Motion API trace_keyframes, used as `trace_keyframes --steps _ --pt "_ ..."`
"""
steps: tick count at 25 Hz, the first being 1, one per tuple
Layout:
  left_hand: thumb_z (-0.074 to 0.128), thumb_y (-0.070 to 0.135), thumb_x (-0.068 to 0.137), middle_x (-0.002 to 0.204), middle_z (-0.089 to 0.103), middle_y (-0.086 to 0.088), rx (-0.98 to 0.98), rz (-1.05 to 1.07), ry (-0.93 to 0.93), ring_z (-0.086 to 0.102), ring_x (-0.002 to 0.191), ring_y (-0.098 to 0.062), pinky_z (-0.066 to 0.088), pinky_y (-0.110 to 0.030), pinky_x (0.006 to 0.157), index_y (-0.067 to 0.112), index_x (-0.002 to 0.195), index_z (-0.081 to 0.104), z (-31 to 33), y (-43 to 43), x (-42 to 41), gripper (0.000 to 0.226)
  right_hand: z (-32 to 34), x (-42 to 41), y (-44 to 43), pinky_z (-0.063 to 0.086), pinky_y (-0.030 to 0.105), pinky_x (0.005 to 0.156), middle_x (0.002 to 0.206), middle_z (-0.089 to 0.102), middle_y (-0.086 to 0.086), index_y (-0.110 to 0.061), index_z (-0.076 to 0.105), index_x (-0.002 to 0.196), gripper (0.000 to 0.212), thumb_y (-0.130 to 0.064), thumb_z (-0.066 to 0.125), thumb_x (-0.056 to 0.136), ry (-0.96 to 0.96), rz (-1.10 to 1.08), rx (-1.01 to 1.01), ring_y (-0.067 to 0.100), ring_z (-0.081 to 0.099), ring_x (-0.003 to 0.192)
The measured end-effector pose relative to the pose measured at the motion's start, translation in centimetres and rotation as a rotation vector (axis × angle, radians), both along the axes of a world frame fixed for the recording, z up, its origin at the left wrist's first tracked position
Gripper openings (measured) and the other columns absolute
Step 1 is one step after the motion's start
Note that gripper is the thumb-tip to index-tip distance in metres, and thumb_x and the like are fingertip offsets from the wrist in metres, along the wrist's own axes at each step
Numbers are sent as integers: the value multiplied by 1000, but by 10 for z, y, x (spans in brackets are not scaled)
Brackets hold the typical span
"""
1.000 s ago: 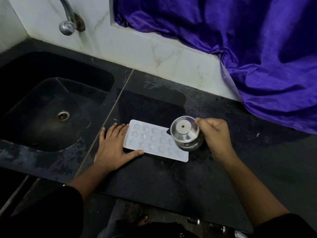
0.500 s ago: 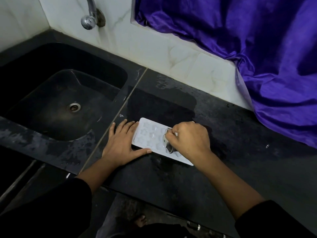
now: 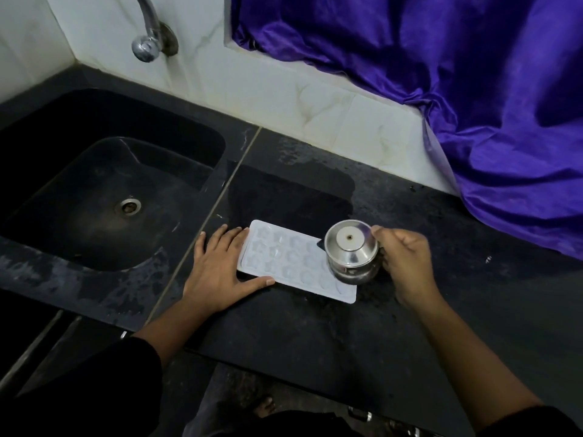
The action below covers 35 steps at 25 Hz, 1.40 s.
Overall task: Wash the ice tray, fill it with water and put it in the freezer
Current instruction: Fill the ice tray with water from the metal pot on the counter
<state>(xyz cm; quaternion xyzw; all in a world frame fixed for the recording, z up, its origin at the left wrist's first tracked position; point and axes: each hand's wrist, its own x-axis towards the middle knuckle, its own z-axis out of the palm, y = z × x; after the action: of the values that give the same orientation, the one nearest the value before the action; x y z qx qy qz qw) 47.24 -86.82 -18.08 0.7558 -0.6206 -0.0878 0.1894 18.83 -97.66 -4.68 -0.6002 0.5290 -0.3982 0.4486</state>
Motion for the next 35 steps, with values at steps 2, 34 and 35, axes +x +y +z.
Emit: trace_keyframes --steps 2,34,35 --pt "35 105 72 165 42 1 2 -1 -1 24 159 -23 5 -56 130 22 162 35 0 0 0 122 5 4 -1 28 26 49 60 37 9 2 48 62 44 -14 65 99 -74 -19 20 18 32 54" --pt "39 104 71 165 40 2 -7 -10 20 22 159 -22 4 -56 130 23 162 34 2 1 1 122 24 79 -10 32 35 49 47 37 14 -2 43 51 50 -25 67 88 385 252 -248 19 35 45" --pt "38 104 70 165 41 2 -13 -10 20 23 159 -23 5 -57 129 23 162 35 1 1 1 122 24 88 -8 32 36 48 46 37 11 -3 42 51 50 -28 66 88 540 273 -315 18 35 43"
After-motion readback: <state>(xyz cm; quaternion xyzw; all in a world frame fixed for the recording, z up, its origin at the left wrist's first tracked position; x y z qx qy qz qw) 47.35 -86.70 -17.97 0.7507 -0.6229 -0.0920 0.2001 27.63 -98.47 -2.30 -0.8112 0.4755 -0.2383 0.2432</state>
